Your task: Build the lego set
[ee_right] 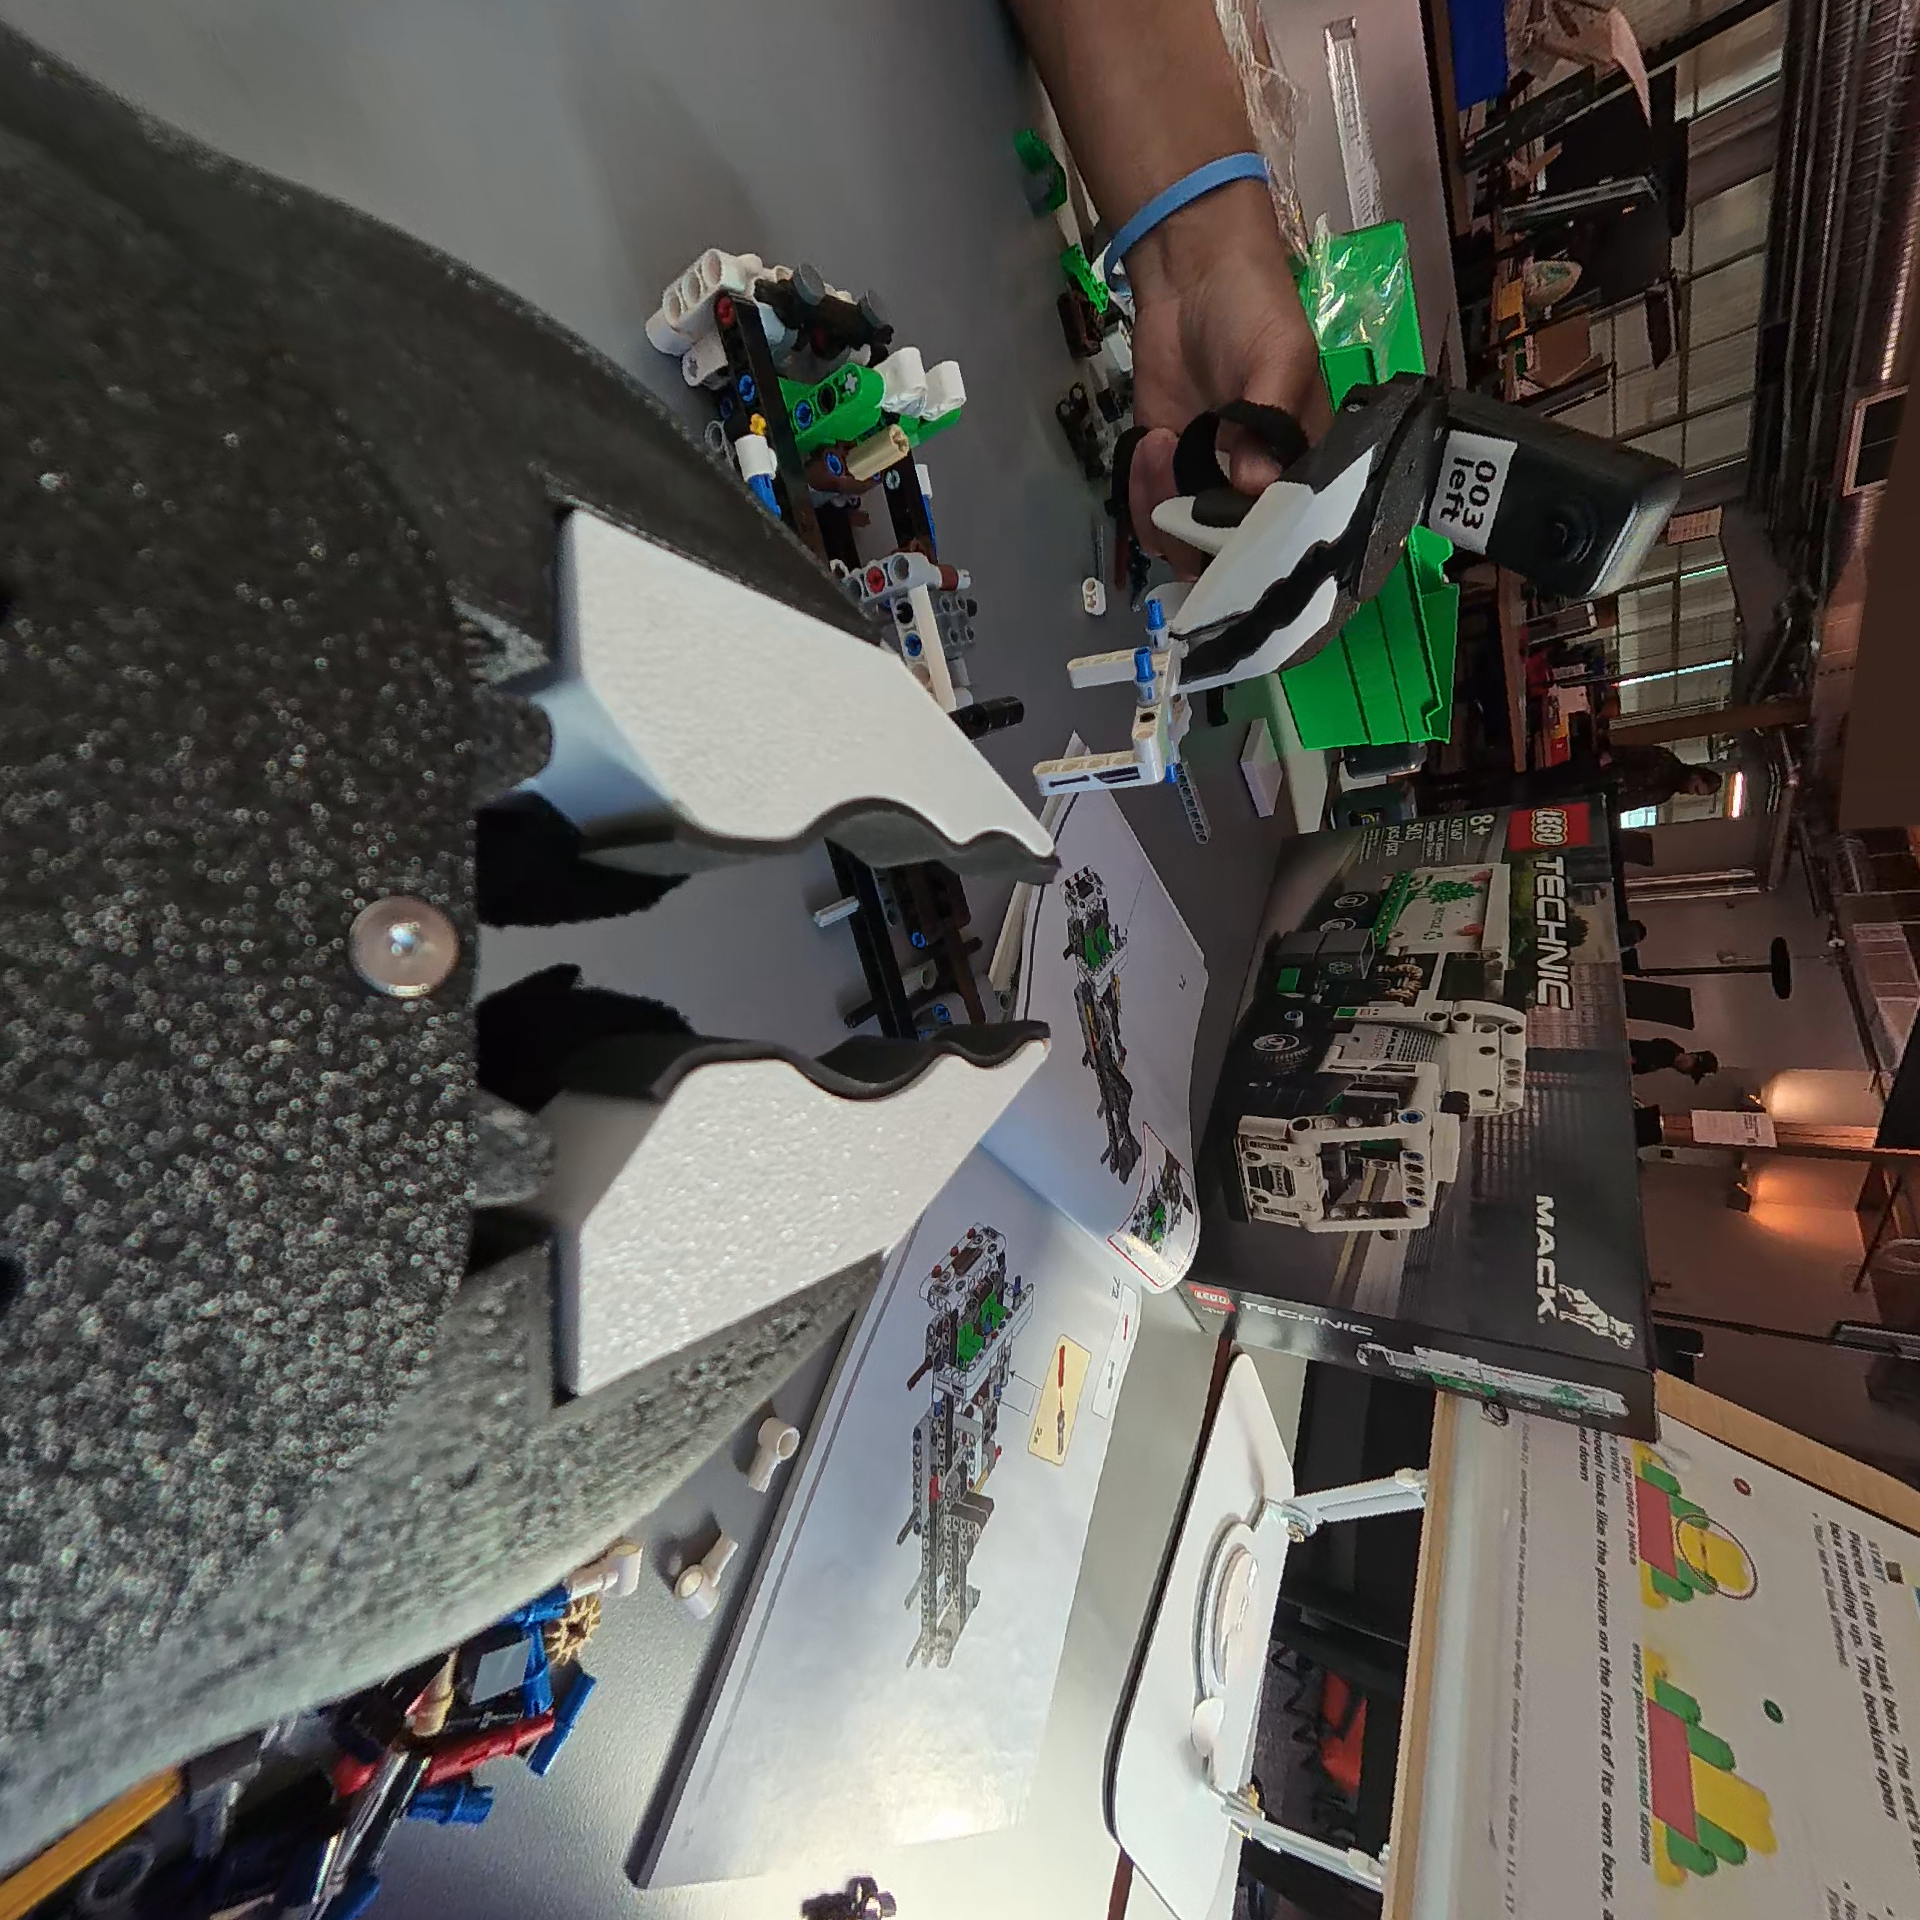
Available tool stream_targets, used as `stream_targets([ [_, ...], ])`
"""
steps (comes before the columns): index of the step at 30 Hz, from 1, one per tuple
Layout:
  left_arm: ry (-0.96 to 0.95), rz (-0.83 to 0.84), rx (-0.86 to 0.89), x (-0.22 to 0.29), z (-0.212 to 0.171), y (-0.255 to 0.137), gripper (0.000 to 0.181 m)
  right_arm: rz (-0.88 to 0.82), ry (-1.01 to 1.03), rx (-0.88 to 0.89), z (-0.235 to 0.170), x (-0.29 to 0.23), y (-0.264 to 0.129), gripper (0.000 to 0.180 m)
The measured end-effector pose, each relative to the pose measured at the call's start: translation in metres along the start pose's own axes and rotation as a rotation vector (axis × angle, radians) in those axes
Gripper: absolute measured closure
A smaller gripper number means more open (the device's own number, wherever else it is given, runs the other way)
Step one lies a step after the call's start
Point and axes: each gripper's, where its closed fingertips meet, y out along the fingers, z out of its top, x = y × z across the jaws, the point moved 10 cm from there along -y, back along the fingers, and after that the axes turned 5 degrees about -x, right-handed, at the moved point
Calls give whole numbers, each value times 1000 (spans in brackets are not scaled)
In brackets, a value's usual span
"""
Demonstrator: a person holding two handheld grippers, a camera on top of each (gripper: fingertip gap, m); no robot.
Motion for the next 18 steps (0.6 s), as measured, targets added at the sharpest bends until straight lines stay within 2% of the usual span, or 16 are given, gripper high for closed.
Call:
stream_targets([
  [5,-25,-7,17,-2,0,-2,167,1,5,1,0,1,0,154],
  [14,-268,-90,64,-20,-8,-6,167,2,11,1,0,1,0,154],
  [18,-287,-109,84,-22,-8,-9,168,2,0,2,0,0,0,154],
])
